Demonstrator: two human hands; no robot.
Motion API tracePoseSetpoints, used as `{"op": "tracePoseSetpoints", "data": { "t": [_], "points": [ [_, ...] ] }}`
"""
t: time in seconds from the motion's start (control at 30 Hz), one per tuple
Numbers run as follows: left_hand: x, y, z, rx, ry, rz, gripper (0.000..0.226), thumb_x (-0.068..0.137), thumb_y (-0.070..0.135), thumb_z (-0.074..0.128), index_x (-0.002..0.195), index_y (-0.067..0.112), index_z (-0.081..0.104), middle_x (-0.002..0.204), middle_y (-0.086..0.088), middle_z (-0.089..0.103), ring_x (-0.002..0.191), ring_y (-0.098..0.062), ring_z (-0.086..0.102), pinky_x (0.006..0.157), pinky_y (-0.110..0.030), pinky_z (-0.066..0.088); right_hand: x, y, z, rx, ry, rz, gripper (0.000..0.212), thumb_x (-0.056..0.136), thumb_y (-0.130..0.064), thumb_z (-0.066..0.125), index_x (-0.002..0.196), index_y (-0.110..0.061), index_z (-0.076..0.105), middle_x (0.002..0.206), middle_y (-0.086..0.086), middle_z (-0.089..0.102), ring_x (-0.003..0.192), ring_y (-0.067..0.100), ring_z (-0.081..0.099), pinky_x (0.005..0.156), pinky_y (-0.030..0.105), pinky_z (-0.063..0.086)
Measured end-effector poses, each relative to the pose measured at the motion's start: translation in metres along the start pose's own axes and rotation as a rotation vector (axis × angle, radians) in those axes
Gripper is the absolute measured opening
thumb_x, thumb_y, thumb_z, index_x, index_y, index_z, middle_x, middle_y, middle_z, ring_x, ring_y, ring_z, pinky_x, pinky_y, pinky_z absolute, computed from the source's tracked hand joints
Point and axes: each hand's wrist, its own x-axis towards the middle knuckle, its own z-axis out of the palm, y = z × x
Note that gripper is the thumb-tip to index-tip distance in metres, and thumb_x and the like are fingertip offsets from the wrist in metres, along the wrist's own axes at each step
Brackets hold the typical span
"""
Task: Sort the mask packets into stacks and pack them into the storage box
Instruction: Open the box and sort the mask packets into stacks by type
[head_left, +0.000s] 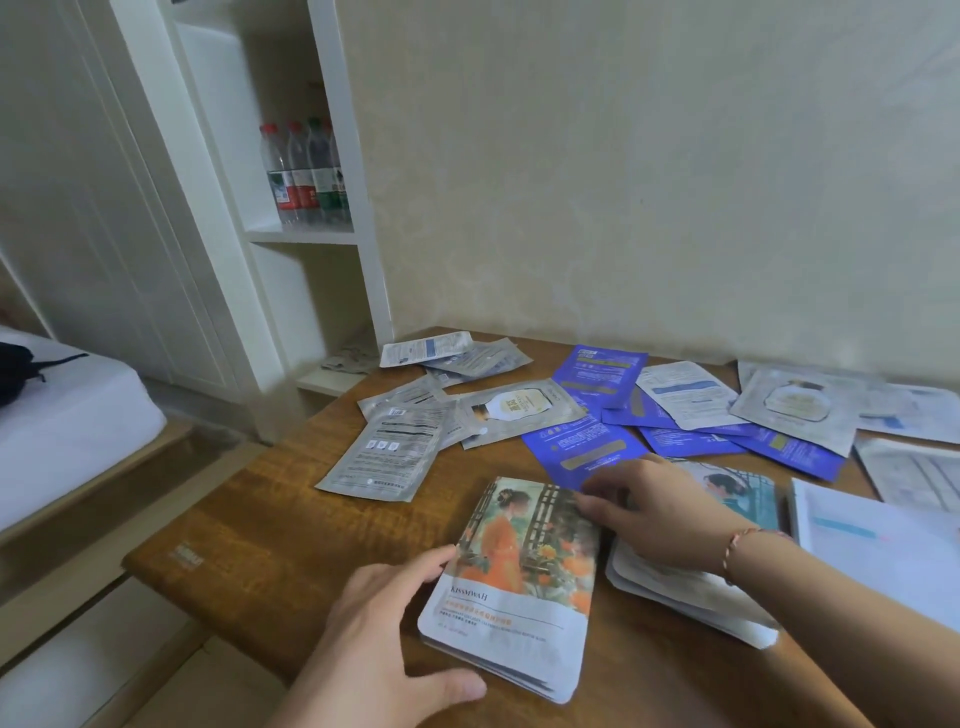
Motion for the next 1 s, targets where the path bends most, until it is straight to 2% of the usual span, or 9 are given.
{"op": "tracePoseSetpoints", "data": {
  "t": [0.1,0.27,0.47,0.6,0.67,0.77,0.83,0.9,1.0],
  "points": [
    [0.008,0.005,-0.001,0.053,-0.04,-0.002,0.099,0.057,0.063,0.08,0.131,0.067,0.015,0.117,0.047,0.018,0.126,0.005,0.026,0.116,-0.038,0.027,-0.008,0.001,-0.006,-0.044,-0.016,-0.056,0.032,0.091,-0.053,0.052,0.108,-0.03,0.065,0.093,-0.009,0.067,0.093,0.011,0.056,0.089,0.034,0.044],
    [0.014,0.004,-0.001,-0.003,-0.009,-0.031,0.106,0.045,0.071,0.08,0.132,0.065,0.02,0.126,0.039,0.038,0.112,0.016,0.037,0.113,-0.03,0.027,-0.009,-0.004,-0.007,-0.117,0.003,-0.07,0.033,0.088,-0.05,0.055,0.113,-0.028,0.062,0.099,-0.009,0.064,0.103,0.016,0.052,0.095,0.036,0.036],
    [0.018,0.012,0.004,-0.068,0.05,-0.078,0.106,0.044,0.064,0.086,0.132,0.061,0.029,0.123,0.035,0.047,0.116,0.012,0.043,0.115,-0.031,0.029,0.002,-0.002,0.0,-0.08,0.005,-0.051,0.028,0.087,-0.049,0.055,0.105,-0.029,0.064,0.077,-0.016,0.046,0.09,0.013,0.044,0.1,0.043,0.034],
    [0.026,0.006,0.002,-0.082,0.006,-0.059,0.102,0.048,0.075,0.078,0.129,0.064,0.016,0.126,0.041,0.038,0.114,0.021,0.037,0.115,-0.033,0.025,0.001,0.002,0.0,-0.063,0.001,-0.09,0.019,0.087,-0.051,0.054,0.087,-0.032,0.055,0.071,-0.016,0.046,0.075,0.007,0.039,0.085,0.035,0.034],
    [0.026,0.001,-0.003,-0.163,-0.065,-0.064,0.107,0.052,0.074,0.075,0.14,0.052,0.018,0.142,0.03,0.038,0.129,0.009,0.038,0.117,-0.039,0.027,0.0,0.006,-0.006,0.005,-0.025,-0.097,0.02,0.088,-0.051,0.056,0.087,-0.032,0.055,0.077,-0.015,0.055,0.074,0.005,0.046,0.076,0.028,0.035],
    [0.037,-0.003,-0.016,-0.193,-0.037,-0.026,0.099,0.037,0.097,0.058,0.129,0.067,0.035,0.128,0.046,0.044,0.116,0.018,0.045,0.086,-0.021,0.045,-0.001,0.012,-0.021,0.113,-0.054,-0.038,0.033,0.09,-0.047,0.059,0.118,-0.031,0.062,0.109,-0.015,0.066,0.096,0.002,0.059,0.079,0.014,0.042],
    [0.039,-0.004,-0.023,-0.167,0.083,0.016,0.087,0.039,0.099,0.05,0.121,0.076,0.033,0.121,0.052,0.043,0.109,0.02,0.049,0.077,-0.019,0.044,0.0,0.022,-0.03,0.095,-0.044,0.021,0.038,0.09,-0.047,0.059,0.124,-0.031,0.06,0.118,-0.015,0.064,0.104,0.003,0.058,0.087,0.017,0.044],
    [0.053,0.003,-0.023,-0.224,0.147,0.035,0.082,0.039,0.099,0.049,0.117,0.071,0.044,0.116,0.048,0.051,0.104,0.02,0.052,0.078,-0.019,0.042,0.0,0.041,-0.039,0.08,-0.001,0.109,0.037,0.09,-0.049,0.058,0.123,-0.032,0.062,0.122,-0.014,0.063,0.11,0.006,0.058,0.094,0.023,0.046],
    [0.077,0.024,-0.016,-0.256,0.126,0.065,0.083,0.038,0.098,0.049,0.113,0.063,0.055,0.113,0.048,0.052,0.102,0.019,0.053,0.08,-0.018,0.04,-0.001,0.087,-0.061,0.027,0.09,0.265,0.037,0.092,-0.047,0.055,0.123,-0.028,0.063,0.129,-0.008,0.061,0.117,0.013,0.056,0.094,0.024,0.042]
  ]
}}
